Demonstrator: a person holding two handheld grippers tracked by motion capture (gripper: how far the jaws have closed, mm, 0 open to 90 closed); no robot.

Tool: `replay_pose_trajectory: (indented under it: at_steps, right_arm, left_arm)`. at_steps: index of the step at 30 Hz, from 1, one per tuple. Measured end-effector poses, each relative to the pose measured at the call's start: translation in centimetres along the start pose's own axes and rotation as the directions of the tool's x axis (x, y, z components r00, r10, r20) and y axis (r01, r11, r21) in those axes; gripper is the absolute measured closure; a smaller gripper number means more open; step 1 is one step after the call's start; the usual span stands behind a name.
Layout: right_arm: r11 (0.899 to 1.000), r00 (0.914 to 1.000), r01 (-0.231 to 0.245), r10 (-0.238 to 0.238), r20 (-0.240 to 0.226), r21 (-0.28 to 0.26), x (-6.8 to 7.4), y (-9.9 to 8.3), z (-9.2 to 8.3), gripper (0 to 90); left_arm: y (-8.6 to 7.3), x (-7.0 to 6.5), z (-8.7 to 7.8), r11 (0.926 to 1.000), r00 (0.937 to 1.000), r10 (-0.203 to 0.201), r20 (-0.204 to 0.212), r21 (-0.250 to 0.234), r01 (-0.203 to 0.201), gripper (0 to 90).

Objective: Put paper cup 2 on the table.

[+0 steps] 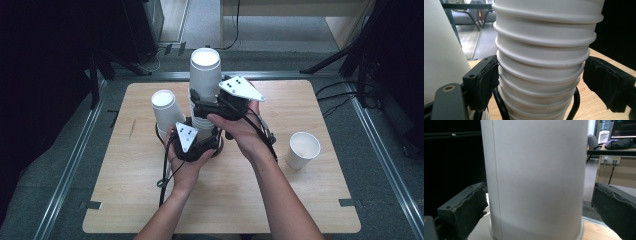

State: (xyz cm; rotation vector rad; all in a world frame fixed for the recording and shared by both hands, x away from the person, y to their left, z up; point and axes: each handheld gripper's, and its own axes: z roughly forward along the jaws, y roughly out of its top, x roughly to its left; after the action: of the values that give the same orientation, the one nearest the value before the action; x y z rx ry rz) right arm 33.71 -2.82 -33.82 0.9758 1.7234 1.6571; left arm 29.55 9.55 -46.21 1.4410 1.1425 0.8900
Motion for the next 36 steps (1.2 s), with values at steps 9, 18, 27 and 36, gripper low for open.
replay_pose_trajectory:
  at_steps: [9,18,27,36]
  right_arm:
    - [1.0,0.9999,-0.005,0.005,0.015,0.012,0.6,0.0,1.4,5.7]
    - [1.0,0.9993,0.002,-0.002,0.037,-0.01,0.8,0.3,1.4,11.3]
    - [0.999,0.9986,0.028,-0.026,0.046,-0.044,1.1,1.4,1.2,11.8]
    - [0.997,0.9983,0.022,-0.018,0.055,-0.068,1.1,1.9,1.3,12.4]
  left_arm:
    - [0.0,0.0,0.0,1.0,1.0,-0.001,0.001,0.001,0.001,13.9]
    - [0.0,0.0,0.0,1.0,1.0,-0.001,0.002,0.002,0.001,14.0]
    - [0.0,0.1,0.0,1.0,1.0,0.001,0.003,0.001,-0.001,14.0]
    - [0.0,0.1,0.0,1.0,1.0,0.0,0.005,0.003,0.0,14.1]
